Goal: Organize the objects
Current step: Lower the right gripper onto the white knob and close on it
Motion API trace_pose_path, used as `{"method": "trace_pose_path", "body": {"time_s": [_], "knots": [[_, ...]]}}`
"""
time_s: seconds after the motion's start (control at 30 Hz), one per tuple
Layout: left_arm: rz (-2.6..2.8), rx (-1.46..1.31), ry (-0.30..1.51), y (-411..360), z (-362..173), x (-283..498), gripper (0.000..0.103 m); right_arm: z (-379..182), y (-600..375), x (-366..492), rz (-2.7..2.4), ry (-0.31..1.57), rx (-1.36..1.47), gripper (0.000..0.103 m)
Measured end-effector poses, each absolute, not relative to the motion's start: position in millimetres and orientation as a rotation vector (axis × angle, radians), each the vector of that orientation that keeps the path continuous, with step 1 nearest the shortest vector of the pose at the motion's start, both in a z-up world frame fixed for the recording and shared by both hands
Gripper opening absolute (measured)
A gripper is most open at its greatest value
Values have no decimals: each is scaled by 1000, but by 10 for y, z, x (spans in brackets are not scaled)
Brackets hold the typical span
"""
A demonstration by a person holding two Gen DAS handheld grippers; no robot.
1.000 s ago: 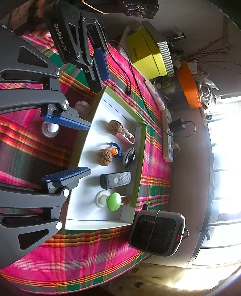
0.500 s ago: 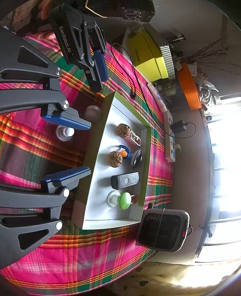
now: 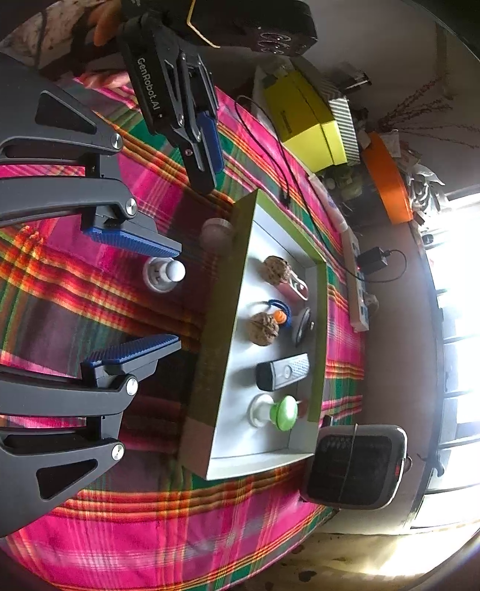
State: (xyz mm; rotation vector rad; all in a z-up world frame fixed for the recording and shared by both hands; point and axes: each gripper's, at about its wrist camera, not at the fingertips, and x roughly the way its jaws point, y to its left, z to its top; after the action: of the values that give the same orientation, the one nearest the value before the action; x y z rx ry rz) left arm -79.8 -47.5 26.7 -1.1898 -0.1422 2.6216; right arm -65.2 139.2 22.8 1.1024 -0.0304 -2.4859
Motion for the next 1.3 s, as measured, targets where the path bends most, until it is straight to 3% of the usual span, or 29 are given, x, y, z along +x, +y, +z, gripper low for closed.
{"method": "trace_pose_path", "body": {"time_s": [0.47, 0.77, 1.0, 1.17, 1.3], "knots": [[2603, -1218, -155, -502, 175, -841, 38, 96, 1209, -720, -2434, 67, 1181, 45], [2594, -1223, -136, -481, 144, -887, 38, 76, 1039, -768, -2484, 259, 1197, 45], [2587, -1220, -118, -449, 126, -940, 38, 81, 1073, -795, -2488, 259, 1196, 45], [2580, -1213, -102, -421, 125, -954, 39, 85, 1081, -798, -2494, 255, 1194, 34], [2570, -1210, -102, -406, 124, -962, 39, 85, 1111, -809, -2491, 242, 1193, 33]]}}
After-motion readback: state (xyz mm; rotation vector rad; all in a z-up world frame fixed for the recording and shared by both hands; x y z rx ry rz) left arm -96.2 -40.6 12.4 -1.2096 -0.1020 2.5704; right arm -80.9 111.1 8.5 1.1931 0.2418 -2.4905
